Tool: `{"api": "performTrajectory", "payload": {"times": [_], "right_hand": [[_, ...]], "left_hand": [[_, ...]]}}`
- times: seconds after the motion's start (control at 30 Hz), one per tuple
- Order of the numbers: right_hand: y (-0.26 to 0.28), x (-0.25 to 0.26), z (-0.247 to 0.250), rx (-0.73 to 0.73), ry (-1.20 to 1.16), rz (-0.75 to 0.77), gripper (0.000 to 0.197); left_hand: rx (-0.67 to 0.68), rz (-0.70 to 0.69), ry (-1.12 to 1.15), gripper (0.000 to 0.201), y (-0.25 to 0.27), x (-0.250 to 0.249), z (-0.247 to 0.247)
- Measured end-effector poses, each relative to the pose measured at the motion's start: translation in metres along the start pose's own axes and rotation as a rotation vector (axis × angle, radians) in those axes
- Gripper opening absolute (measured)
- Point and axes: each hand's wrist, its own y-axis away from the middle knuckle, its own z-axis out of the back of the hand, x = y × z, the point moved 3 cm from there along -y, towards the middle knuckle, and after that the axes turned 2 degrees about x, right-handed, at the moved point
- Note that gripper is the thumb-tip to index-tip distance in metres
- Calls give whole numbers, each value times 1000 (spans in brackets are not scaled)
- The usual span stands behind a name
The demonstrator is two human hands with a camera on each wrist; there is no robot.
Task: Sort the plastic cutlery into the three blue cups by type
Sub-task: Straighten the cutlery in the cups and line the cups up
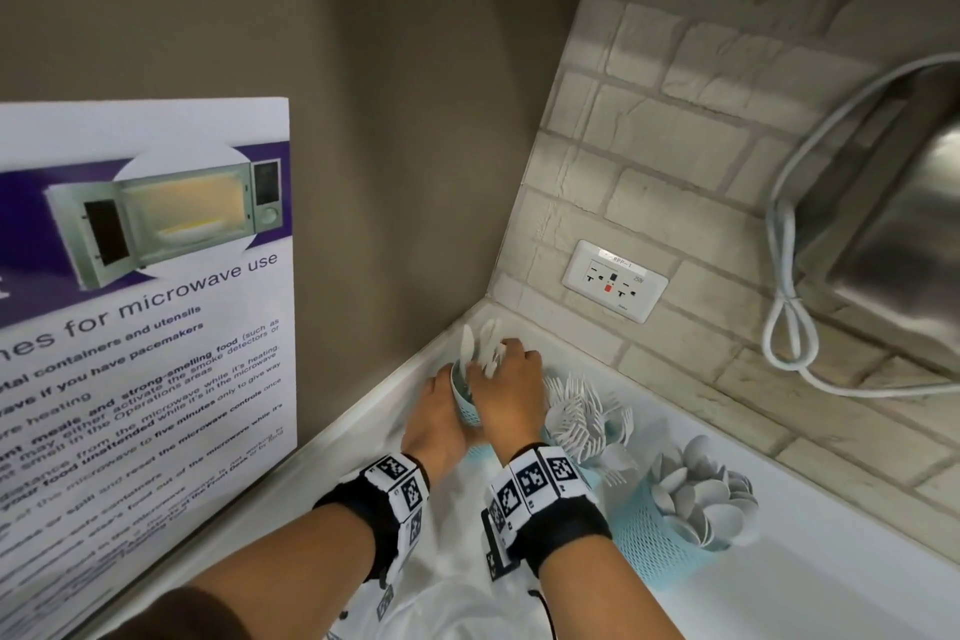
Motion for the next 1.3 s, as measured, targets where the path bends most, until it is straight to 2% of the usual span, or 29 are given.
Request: {"api": "performTrajectory", "payload": {"times": [0.1,0.17,0.27,0.33,0.4,0.47,0.53,0.57,0.6,0.67,0.7,0.83,0.9,1.0,1.1,1.2,1.3], "right_hand": [[-2,3,7,-70,-84,28,26],[-2,4,11,-133,-163,52,21],[3,3,5,-6,-104,109,30],[8,0,4,13,-104,118,42],[13,-2,9,-37,-199,105,59],[15,-5,8,20,-189,100,70],[18,-6,4,120,-40,136,57],[18,-8,3,105,7,154,44],[18,-11,5,50,6,158,35],[19,-16,11,-86,-55,133,28],[20,-16,14,-121,-81,127,27],[32,-15,16,-95,-149,194,38],[40,-18,23,-152,-182,222,40],[53,-22,42,-235,-234,214,38],[61,-30,67,-314,-299,171,36],[66,-45,99,-441,-380,126,34],[70,-68,131,-531,-448,35,33]], "left_hand": [[13,11,30,86,-3,3,-1],[27,13,-22,83,-3,2,-2],[23,27,-87,83,-4,1,-2],[20,43,-81,81,-3,-1,-2],[41,26,-121,69,-4,2,-3],[60,-20,-205,40,-7,7,-3],[22,-21,-164,29,-11,10,-6],[29,-25,-146,29,-13,10,-6],[48,-31,-82,41,-14,11,-9],[42,8,8,78,-13,11,-8],[55,26,36,87,-15,15,-11],[68,45,51,77,-1,-5,0],[50,55,-36,72,2,-4,0],[53,95,-10,80,5,1,-1],[51,133,-76,65,13,4,-4],[152,122,-65,60,26,2,-9],[323,93,-94,59,39,-3,-14]]}}
